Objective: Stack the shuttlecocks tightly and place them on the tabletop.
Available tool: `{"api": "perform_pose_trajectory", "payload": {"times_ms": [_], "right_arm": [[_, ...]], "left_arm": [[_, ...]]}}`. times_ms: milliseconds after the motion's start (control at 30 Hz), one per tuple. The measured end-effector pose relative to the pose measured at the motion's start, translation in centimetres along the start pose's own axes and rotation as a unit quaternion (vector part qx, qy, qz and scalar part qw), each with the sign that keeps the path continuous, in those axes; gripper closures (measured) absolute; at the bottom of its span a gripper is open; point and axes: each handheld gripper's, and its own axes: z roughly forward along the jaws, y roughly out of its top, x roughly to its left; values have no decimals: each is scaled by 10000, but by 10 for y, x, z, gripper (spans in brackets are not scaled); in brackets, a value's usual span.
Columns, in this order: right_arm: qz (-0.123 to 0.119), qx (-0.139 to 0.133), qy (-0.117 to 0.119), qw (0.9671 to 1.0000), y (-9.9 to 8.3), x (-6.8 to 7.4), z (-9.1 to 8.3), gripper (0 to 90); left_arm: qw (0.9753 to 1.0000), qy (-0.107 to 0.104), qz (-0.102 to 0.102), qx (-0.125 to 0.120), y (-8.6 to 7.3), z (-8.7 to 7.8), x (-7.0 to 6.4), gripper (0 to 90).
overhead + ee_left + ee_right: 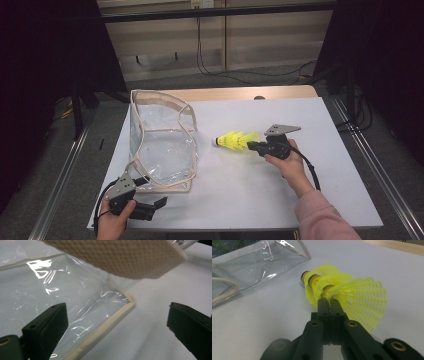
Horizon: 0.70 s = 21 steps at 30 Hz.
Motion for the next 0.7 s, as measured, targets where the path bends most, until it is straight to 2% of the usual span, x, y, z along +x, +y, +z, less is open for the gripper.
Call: {"api": "perform_pose_trajectory", "payload": {"times_ms": [33,100,133,200,233,400,433,467,567,600,633,700], "right_arm": [[-1,-2,14,10000,0,1,0,897],[-14,13,14,10000,0,1,1,897],[-9,16,26,10000,0,1,2,897],[4,10,43,10000,0,2,2,897],[-14,-2,42,10000,0,2,3,896],[-26,10,57,10000,-1,3,5,896],[-21,15,65,10000,-1,3,5,896],[-10,-5,77,10000,-1,4,6,896],[-8,8,74,10000,-1,4,6,896],[-18,7,84,10000,-1,4,7,897],[3,16,97,10000,-1,5,7,897],[-11,11,91,10000,-1,5,8,897]], "left_arm": [[10000,-8,-52,-39,0,0,-1,33],[10000,-2,18,19,0,0,0,33],[10000,-7,-54,-38,0,0,-1,33],[10000,0,19,15,0,0,0,33],[10000,-12,-76,-55,0,1,-1,33],[10000,-3,-16,-17,0,0,0,33],[10000,-10,-77,-62,0,1,-1,33],[10000,2,22,10,0,0,0,33],[10000,2,21,9,0,0,0,32],[10000,-3,-39,-37,0,1,-1,32],[10000,2,35,18,0,0,0,32],[10000,3,19,8,0,0,0,32]]}}
